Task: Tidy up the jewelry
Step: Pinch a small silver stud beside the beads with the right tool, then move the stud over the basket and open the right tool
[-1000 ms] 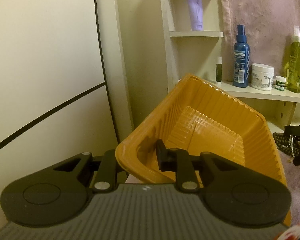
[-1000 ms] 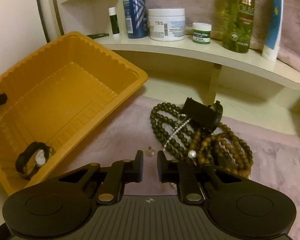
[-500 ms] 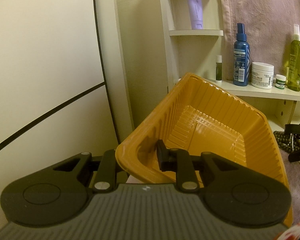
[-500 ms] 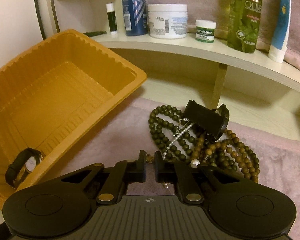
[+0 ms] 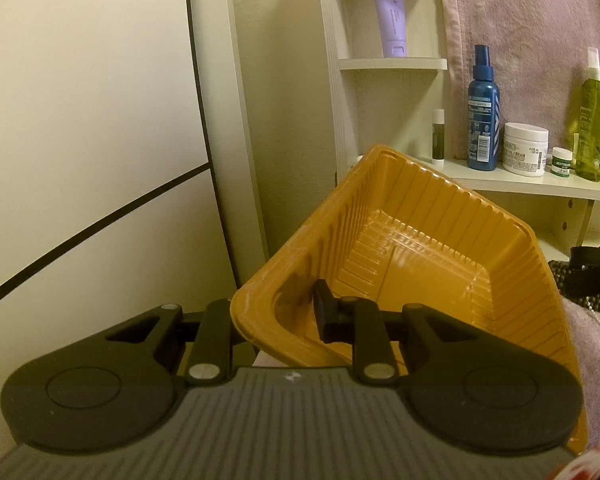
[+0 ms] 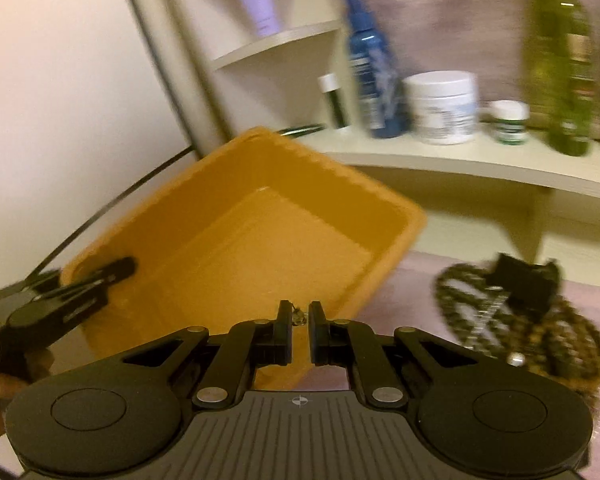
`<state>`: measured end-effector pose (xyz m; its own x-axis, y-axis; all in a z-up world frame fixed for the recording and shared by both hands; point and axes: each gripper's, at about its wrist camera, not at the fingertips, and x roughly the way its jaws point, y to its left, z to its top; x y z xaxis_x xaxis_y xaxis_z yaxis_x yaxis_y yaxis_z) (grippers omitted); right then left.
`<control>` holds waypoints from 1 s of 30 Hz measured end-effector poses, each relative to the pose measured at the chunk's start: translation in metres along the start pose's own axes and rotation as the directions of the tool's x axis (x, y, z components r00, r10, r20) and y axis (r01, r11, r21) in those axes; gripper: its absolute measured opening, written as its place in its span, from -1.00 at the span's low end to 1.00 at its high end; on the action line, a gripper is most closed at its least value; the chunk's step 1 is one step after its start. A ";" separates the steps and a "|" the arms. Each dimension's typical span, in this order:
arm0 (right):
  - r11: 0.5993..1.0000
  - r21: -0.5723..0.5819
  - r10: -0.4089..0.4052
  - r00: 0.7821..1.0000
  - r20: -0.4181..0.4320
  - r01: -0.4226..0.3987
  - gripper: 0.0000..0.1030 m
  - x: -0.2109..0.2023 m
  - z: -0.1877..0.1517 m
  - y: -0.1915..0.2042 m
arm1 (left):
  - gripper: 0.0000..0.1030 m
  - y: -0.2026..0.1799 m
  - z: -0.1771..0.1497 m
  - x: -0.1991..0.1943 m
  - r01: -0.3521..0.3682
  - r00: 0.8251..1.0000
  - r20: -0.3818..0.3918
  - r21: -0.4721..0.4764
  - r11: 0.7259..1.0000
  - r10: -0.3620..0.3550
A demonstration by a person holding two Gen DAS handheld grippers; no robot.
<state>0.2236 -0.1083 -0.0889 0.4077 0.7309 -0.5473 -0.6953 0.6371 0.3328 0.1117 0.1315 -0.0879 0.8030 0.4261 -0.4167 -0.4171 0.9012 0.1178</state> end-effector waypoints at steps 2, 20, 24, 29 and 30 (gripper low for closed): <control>1.000 -0.026 0.010 1.000 -0.025 -0.011 -0.84 0.008 -0.002 0.006 | -0.58 0.000 0.000 0.000 0.000 1.000 -0.001 0.002 1.000 0.000; 0.996 -0.088 0.001 0.997 -0.076 -0.008 -0.54 0.032 -0.004 0.021 | -0.55 -0.001 -0.001 0.003 -0.008 1.000 -0.002 0.034 0.999 0.008; 0.996 -0.082 -0.018 1.000 -0.018 0.017 -0.39 0.019 -0.004 0.018 | -0.55 -0.001 -0.001 0.003 -0.009 1.000 -0.003 0.036 0.999 0.009; 0.999 -0.028 -0.042 0.999 -0.001 0.042 -0.35 -0.001 -0.008 0.000 | -0.55 -0.001 -0.001 0.003 -0.008 1.000 -0.003 0.042 0.999 0.008; 0.999 -0.016 -0.048 0.999 -0.005 0.048 -0.35 -0.006 -0.010 -0.004 | -0.55 -0.001 -0.001 0.003 -0.007 1.000 -0.004 0.043 0.999 0.007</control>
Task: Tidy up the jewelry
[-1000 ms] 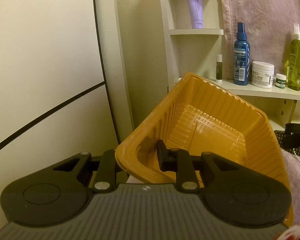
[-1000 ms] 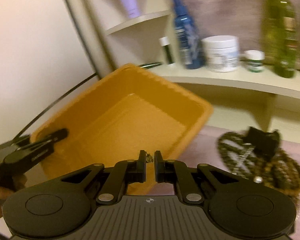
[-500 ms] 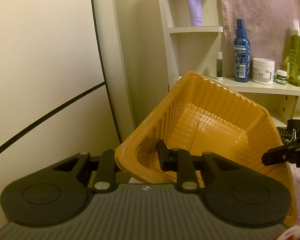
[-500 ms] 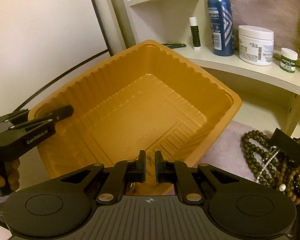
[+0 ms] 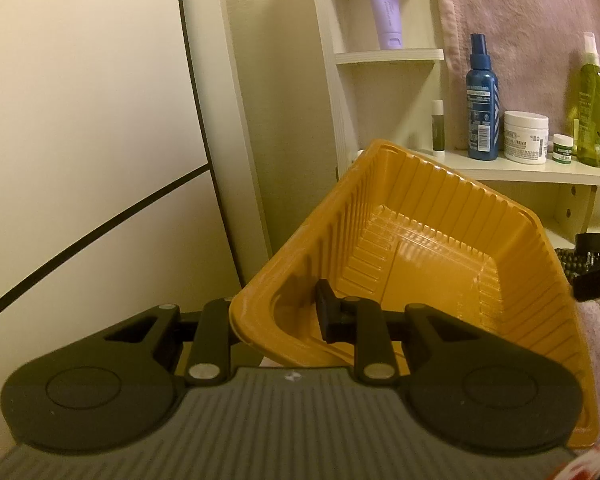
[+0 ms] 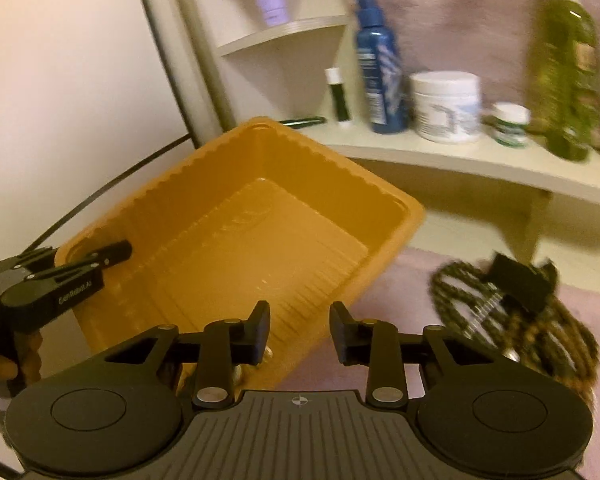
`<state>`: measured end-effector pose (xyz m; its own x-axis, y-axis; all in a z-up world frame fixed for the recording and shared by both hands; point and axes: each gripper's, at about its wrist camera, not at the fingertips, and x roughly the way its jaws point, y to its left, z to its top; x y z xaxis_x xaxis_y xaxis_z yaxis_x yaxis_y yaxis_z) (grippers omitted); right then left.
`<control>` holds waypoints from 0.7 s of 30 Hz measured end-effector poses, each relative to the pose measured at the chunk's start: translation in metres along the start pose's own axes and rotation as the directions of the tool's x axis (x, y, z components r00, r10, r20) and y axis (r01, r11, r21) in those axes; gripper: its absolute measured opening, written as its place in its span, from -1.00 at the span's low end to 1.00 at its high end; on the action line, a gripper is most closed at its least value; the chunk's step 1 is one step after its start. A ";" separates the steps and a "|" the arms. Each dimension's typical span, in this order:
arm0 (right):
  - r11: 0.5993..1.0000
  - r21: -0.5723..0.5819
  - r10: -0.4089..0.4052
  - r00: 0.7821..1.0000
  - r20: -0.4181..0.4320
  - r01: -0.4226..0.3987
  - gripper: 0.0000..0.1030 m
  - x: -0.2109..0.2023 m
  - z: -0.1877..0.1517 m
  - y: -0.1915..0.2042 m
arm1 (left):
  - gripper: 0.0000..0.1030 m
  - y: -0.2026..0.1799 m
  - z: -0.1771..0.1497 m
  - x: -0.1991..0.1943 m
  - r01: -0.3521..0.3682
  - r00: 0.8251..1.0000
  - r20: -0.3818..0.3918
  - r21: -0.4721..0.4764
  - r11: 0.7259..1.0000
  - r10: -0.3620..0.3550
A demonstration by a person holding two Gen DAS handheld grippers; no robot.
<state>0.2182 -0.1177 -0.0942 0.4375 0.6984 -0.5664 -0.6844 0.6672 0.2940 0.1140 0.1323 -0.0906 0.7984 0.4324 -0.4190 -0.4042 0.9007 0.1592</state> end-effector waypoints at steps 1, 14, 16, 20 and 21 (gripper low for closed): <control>1.000 0.010 -0.009 1.000 -0.006 0.009 -0.35 -0.004 -0.002 -0.004 | -0.54 0.000 0.000 0.000 0.000 1.000 0.000 0.001 1.000 0.000; 0.972 0.005 -0.236 0.972 0.022 0.236 -0.36 -0.040 -0.021 -0.063 | -0.54 -0.002 0.001 0.001 0.001 1.000 -0.005 0.014 1.000 -0.001; 0.969 -0.030 -0.243 0.970 0.025 0.244 -0.41 -0.038 -0.021 -0.064 | -0.54 -0.002 0.002 0.001 0.003 1.000 -0.006 0.016 1.000 -0.003; 0.961 -0.107 -0.255 0.967 0.022 0.256 -0.59 -0.029 -0.023 -0.061 | -0.55 -0.001 0.002 0.001 0.005 1.000 -0.009 0.019 1.000 -0.005; 0.957 -0.119 -0.264 0.964 0.020 0.264 -0.59 -0.026 -0.024 -0.060 | -0.55 -0.001 0.002 0.001 0.005 1.000 -0.009 0.020 1.000 -0.005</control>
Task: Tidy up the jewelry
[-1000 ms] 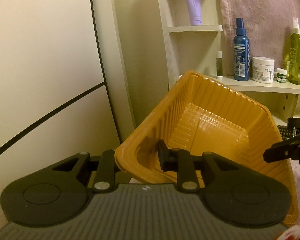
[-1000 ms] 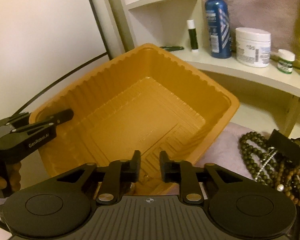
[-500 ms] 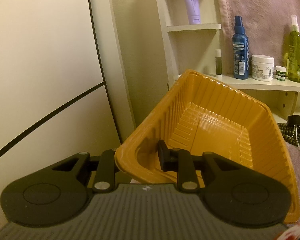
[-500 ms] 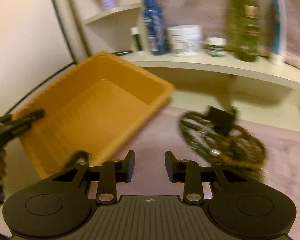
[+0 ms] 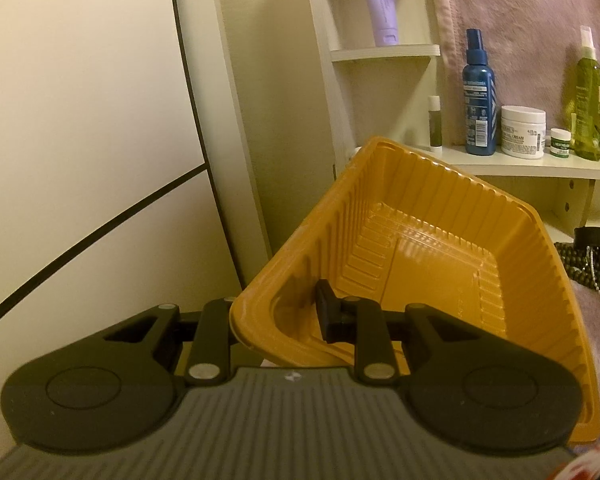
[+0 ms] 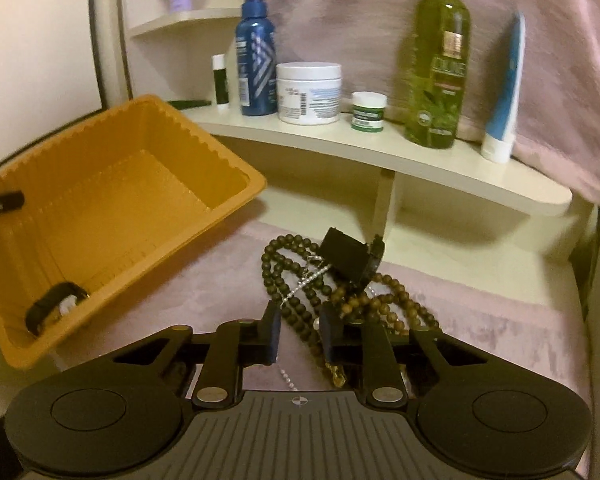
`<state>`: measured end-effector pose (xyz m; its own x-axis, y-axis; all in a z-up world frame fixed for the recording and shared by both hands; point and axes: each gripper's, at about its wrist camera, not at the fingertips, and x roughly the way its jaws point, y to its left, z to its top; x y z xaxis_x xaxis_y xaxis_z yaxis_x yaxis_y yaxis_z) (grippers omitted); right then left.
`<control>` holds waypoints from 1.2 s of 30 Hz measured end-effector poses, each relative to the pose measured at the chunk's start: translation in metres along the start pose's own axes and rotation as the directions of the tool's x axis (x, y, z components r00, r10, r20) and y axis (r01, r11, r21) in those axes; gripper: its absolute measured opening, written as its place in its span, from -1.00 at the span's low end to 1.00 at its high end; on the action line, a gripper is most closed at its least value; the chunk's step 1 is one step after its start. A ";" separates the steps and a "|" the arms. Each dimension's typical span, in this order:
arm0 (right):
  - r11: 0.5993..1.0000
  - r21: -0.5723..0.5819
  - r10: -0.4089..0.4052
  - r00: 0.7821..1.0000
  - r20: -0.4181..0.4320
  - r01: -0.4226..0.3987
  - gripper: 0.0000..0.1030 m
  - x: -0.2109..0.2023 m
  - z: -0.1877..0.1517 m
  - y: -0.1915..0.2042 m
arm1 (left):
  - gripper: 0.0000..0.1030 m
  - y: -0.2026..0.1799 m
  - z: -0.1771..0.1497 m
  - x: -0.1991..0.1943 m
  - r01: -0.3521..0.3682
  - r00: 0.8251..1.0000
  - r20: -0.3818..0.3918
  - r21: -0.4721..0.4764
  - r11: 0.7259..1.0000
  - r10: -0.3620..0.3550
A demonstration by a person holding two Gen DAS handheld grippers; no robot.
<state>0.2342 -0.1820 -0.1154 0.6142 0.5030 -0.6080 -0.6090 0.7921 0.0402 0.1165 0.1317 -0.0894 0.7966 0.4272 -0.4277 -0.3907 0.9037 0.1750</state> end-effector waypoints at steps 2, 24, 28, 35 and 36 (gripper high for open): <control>1.000 -0.024 -0.007 1.000 -0.004 0.007 -0.59 0.006 0.000 0.002 | -0.55 0.000 0.000 0.000 0.002 1.000 0.000 0.002 1.000 -0.002; 0.981 -0.175 -0.079 0.997 0.002 0.078 -0.83 0.017 -0.008 0.012 | -0.55 0.000 0.000 0.000 0.006 1.000 -0.001 -0.001 1.000 -0.006; 0.993 -0.116 -0.034 0.999 0.018 0.035 -0.83 0.008 -0.001 0.011 | -0.55 0.000 0.000 0.000 0.006 1.000 0.000 0.001 1.000 -0.006; 0.989 0.043 0.137 0.987 0.080 -0.141 -0.83 -0.004 0.024 0.015 | -0.56 0.000 -0.001 -0.001 0.005 1.000 0.000 0.002 1.000 -0.005; 0.983 0.062 0.166 0.982 0.091 -0.172 -0.84 -0.004 0.027 0.017 | -0.56 0.000 -0.001 -0.001 0.005 1.000 0.000 0.003 1.000 -0.005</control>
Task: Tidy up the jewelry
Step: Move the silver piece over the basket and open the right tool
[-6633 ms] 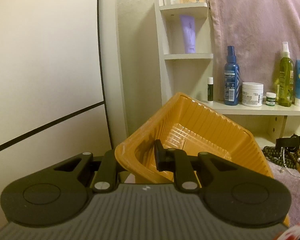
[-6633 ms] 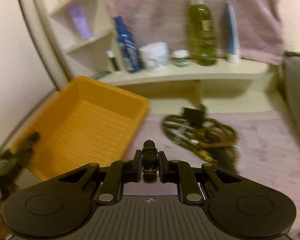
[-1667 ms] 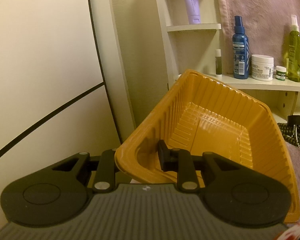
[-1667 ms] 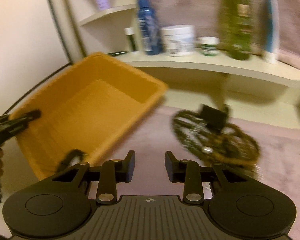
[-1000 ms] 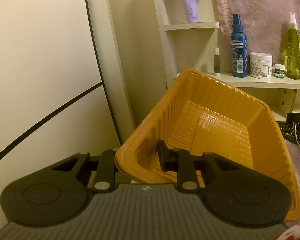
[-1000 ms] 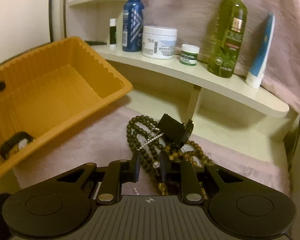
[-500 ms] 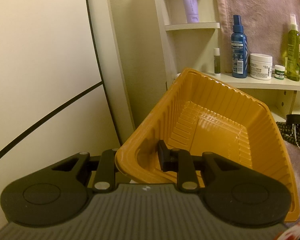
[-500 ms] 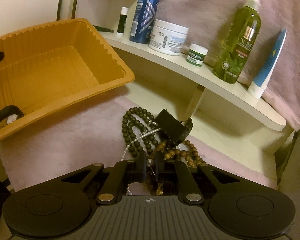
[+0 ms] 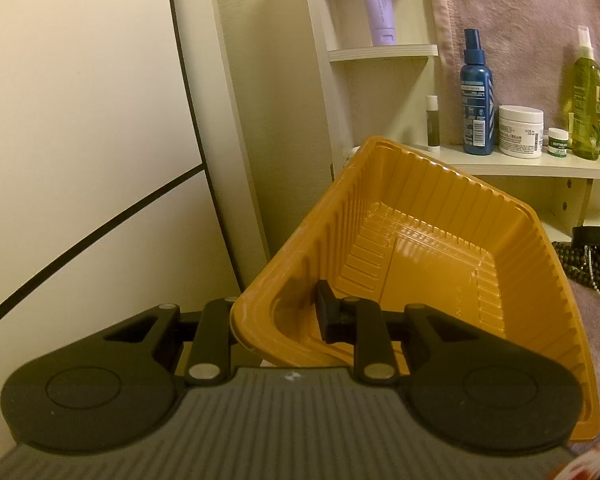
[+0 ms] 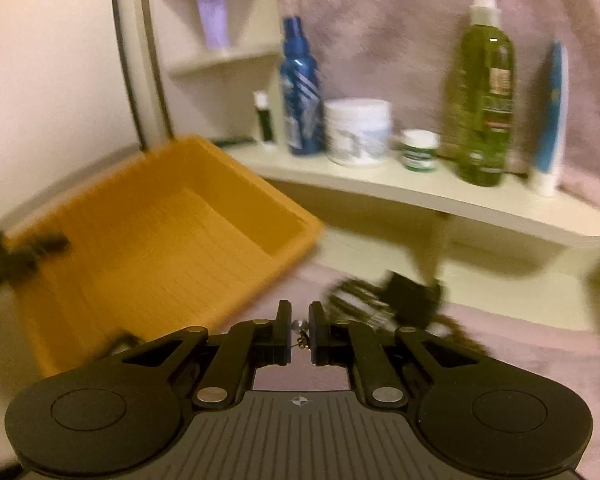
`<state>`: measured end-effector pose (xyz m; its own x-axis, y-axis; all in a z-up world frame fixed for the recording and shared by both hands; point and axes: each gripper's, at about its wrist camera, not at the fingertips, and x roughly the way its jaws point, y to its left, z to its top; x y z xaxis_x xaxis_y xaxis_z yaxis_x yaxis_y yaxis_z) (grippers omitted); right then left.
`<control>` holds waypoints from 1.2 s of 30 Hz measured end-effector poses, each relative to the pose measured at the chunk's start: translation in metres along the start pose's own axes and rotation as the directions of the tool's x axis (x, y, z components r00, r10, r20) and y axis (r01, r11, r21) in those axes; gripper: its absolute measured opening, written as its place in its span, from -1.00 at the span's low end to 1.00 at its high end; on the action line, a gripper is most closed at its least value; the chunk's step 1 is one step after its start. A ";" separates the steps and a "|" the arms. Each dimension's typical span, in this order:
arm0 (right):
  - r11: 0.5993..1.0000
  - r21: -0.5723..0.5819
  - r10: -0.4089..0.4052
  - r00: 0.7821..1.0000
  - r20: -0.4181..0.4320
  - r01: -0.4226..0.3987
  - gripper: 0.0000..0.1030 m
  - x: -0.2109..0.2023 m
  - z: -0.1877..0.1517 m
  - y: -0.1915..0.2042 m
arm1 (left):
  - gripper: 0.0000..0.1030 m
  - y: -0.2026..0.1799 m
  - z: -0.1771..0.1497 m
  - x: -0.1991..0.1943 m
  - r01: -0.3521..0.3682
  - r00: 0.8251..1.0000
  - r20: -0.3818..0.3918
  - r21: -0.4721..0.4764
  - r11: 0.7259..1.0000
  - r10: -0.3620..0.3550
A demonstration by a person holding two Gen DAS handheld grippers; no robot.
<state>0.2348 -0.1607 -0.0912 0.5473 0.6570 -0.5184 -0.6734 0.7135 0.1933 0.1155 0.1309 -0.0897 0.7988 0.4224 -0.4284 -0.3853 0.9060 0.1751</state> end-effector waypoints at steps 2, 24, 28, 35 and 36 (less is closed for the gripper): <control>0.996 0.040 0.075 0.997 0.017 -0.076 -0.83 0.004 0.006 0.008 | -0.55 0.000 0.000 0.000 0.001 1.000 0.000 0.001 1.000 -0.001; 0.991 0.023 0.134 0.990 -0.048 -0.133 -0.79 0.063 0.015 0.044 | -0.55 0.003 0.000 0.002 0.013 1.000 -0.004 0.001 1.000 -0.013; 0.991 0.031 0.131 0.990 -0.042 -0.130 -0.70 0.055 0.014 0.040 | -0.55 0.003 0.000 0.003 0.014 1.000 -0.009 -0.001 1.000 -0.014; 0.994 0.058 0.089 0.996 -0.031 -0.087 -0.38 0.028 0.001 0.020 | -0.55 0.003 0.001 0.005 0.015 1.000 -0.011 0.008 1.000 -0.015; 0.995 0.062 0.079 0.996 -0.033 -0.077 -0.35 0.023 -0.001 0.017 | -0.55 0.003 0.000 0.005 0.015 1.000 -0.010 0.012 1.000 -0.015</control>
<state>0.2362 -0.1336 -0.1006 0.4755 0.7033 -0.5284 -0.6815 0.6744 0.2843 0.1181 0.1359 -0.0908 0.7998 0.4086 -0.4397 -0.3675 0.9125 0.1796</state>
